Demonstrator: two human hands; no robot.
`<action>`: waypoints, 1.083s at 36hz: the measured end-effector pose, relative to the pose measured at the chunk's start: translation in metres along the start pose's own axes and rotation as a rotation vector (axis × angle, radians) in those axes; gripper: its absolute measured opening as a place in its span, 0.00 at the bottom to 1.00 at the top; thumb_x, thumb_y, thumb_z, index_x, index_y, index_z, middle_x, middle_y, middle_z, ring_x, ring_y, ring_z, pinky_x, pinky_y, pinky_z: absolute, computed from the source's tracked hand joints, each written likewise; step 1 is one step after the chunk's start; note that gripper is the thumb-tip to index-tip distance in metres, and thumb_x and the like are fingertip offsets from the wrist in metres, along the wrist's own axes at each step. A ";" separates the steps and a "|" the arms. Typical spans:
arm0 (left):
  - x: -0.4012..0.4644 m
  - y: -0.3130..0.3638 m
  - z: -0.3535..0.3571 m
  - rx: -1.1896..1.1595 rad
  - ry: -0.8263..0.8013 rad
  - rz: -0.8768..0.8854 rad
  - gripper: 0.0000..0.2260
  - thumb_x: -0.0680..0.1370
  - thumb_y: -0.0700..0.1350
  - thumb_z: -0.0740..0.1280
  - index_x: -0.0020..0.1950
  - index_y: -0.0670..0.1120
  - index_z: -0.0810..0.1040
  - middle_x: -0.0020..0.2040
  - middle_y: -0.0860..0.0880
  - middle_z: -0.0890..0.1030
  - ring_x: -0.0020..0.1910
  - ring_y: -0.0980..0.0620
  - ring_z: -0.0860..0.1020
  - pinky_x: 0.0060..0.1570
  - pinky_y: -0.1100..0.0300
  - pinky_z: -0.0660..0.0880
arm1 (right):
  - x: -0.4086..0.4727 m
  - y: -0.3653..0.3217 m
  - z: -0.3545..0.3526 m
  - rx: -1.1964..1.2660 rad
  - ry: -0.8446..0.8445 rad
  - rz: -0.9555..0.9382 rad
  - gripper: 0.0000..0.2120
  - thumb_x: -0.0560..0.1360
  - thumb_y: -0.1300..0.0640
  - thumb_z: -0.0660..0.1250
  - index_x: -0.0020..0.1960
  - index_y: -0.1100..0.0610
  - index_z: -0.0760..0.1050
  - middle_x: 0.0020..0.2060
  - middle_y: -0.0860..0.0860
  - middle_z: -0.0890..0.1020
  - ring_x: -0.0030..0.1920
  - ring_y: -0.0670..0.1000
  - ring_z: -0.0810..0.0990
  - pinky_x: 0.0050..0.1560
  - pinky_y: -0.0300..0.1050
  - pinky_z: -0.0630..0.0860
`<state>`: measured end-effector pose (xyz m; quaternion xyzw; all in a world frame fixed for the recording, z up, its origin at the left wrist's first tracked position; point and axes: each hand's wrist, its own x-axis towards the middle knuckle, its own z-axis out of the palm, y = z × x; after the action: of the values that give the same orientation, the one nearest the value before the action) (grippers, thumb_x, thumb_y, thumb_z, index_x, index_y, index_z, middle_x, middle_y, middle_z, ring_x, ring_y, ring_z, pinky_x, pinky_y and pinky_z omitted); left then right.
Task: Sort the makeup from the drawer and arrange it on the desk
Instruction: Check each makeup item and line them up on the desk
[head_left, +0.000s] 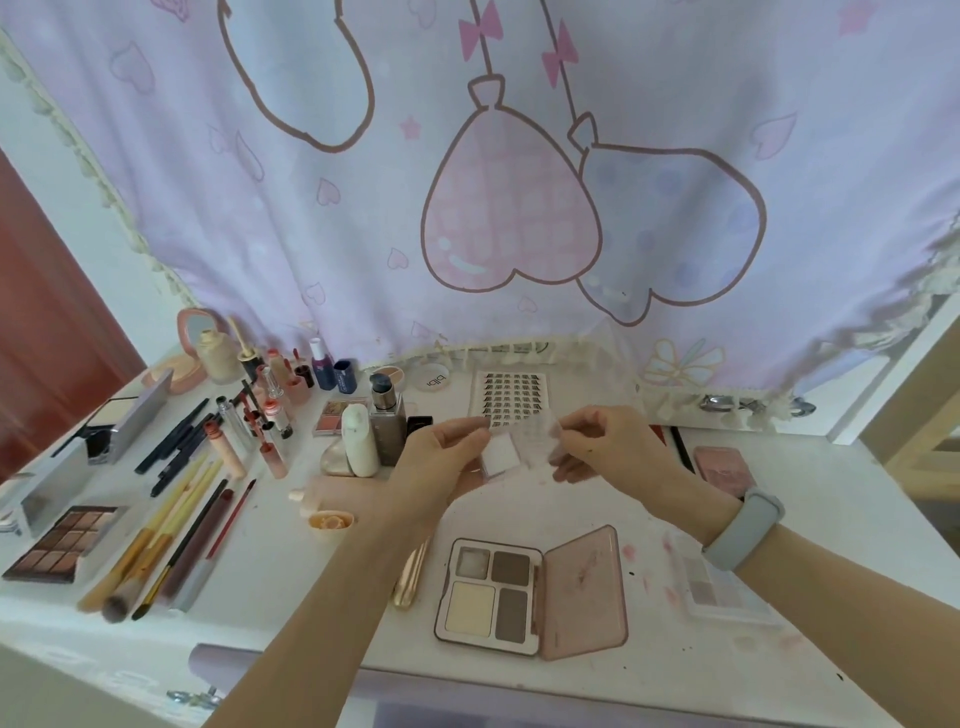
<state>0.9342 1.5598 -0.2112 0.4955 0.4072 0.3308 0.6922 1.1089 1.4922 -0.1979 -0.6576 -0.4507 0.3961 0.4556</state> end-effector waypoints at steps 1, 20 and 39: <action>0.003 -0.003 0.000 0.044 0.004 -0.029 0.11 0.79 0.39 0.63 0.60 0.39 0.75 0.52 0.43 0.82 0.46 0.50 0.81 0.48 0.57 0.80 | 0.000 0.003 0.000 0.055 -0.010 0.075 0.03 0.76 0.65 0.63 0.48 0.64 0.75 0.31 0.55 0.83 0.28 0.50 0.82 0.31 0.38 0.79; 0.025 -0.032 0.005 1.476 -0.103 0.276 0.28 0.77 0.48 0.65 0.74 0.47 0.59 0.68 0.47 0.70 0.66 0.44 0.66 0.62 0.49 0.68 | 0.006 0.035 0.004 -0.269 -0.023 0.204 0.06 0.75 0.58 0.66 0.40 0.57 0.78 0.30 0.51 0.84 0.21 0.44 0.75 0.22 0.31 0.67; 0.024 -0.038 -0.011 1.366 -0.123 0.367 0.28 0.77 0.50 0.64 0.75 0.50 0.58 0.69 0.47 0.70 0.67 0.48 0.68 0.62 0.57 0.66 | -0.002 0.075 -0.033 -1.489 0.270 -0.179 0.16 0.76 0.47 0.54 0.59 0.51 0.72 0.47 0.50 0.78 0.50 0.53 0.75 0.40 0.44 0.67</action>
<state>0.9372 1.5744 -0.2553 0.8972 0.3938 0.0840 0.1815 1.1561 1.4691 -0.2606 -0.7950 -0.5908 -0.1351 -0.0266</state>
